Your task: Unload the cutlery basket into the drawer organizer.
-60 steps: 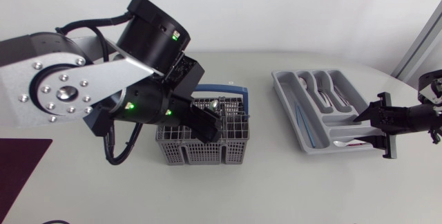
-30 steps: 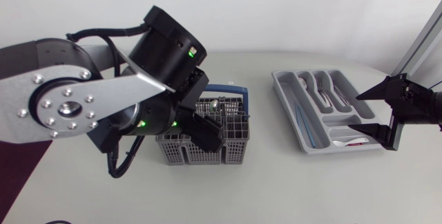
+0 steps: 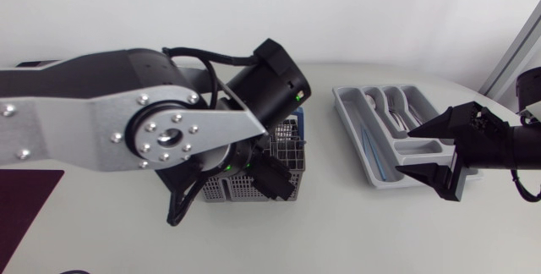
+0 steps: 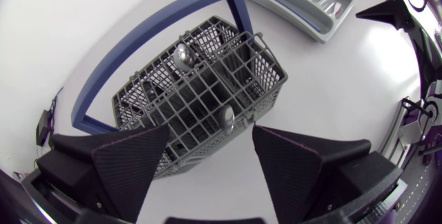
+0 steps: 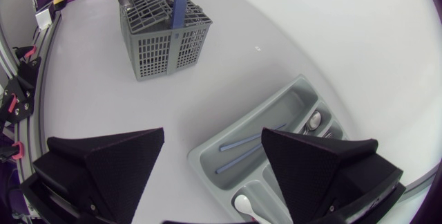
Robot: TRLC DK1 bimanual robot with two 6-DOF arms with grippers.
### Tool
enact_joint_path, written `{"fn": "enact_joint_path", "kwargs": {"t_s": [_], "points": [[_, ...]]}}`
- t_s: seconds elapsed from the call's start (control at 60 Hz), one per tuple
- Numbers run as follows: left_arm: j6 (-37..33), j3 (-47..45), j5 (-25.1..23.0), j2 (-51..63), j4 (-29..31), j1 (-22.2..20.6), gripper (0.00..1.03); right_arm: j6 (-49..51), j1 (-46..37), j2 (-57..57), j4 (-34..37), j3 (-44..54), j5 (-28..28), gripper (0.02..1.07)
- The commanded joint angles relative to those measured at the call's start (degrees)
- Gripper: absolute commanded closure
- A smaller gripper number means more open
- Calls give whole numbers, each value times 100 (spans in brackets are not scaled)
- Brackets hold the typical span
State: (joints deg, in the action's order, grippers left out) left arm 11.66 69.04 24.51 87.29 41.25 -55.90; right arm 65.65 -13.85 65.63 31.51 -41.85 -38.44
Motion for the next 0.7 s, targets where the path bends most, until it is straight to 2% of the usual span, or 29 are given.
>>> {"fn": "enact_joint_path", "kwargs": {"t_s": [0.0, 0.15, 0.383, 0.683], "points": [[267, 295, 229, 271, 137, -149, 12, -272, 101, -76, -48, 265, -50, 6], [363, 427, 809, 614, 172, -325, 12, -439, 198, -85, -303, 467, -50, 6], [539, 611, 1328, 887, 339, -448, 23, -676, 374, -173, -540, 713, -59, 6], [618, 646, 1416, 1106, 383, -562, 43, -1054, 769, -612, -567, 933, -50, 6]]}}
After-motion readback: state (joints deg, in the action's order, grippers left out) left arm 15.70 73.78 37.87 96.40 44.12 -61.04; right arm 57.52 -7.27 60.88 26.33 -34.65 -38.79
